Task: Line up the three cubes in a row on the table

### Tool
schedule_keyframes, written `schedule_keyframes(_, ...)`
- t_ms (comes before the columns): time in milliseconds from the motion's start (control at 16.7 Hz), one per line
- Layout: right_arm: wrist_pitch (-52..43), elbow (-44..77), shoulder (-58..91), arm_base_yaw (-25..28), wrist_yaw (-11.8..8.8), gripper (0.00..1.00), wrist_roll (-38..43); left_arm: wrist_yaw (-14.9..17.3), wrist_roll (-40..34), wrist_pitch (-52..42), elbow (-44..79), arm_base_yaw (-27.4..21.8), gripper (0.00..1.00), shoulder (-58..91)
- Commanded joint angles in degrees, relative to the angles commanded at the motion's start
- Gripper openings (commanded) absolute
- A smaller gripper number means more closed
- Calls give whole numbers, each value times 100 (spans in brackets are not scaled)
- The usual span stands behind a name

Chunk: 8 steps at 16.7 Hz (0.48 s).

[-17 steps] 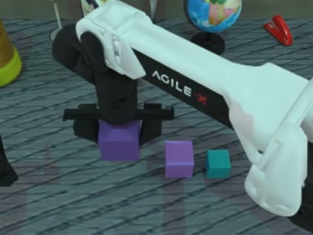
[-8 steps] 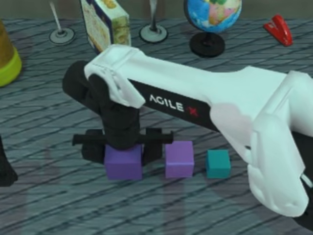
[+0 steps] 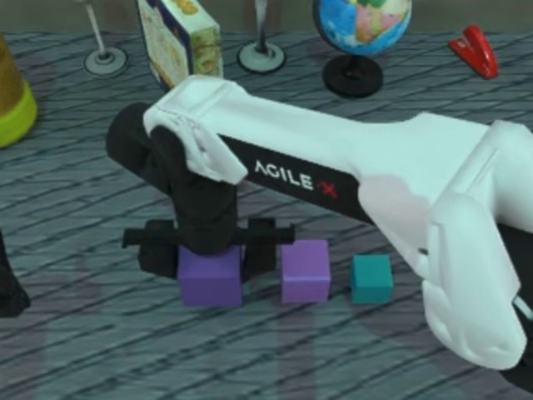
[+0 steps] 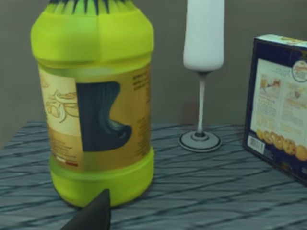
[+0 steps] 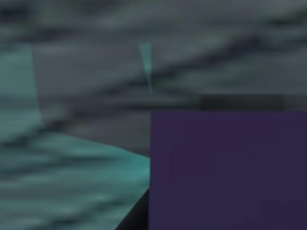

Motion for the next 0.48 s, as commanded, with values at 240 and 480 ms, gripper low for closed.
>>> schedule_keyframes(240, 0, 0, 0, 0, 0, 68, 0, 0, 0, 0, 0, 0, 100, 0)
schedule_keyframes(480, 0, 0, 0, 0, 0, 98, 0, 0, 0, 0, 0, 0, 100, 0)
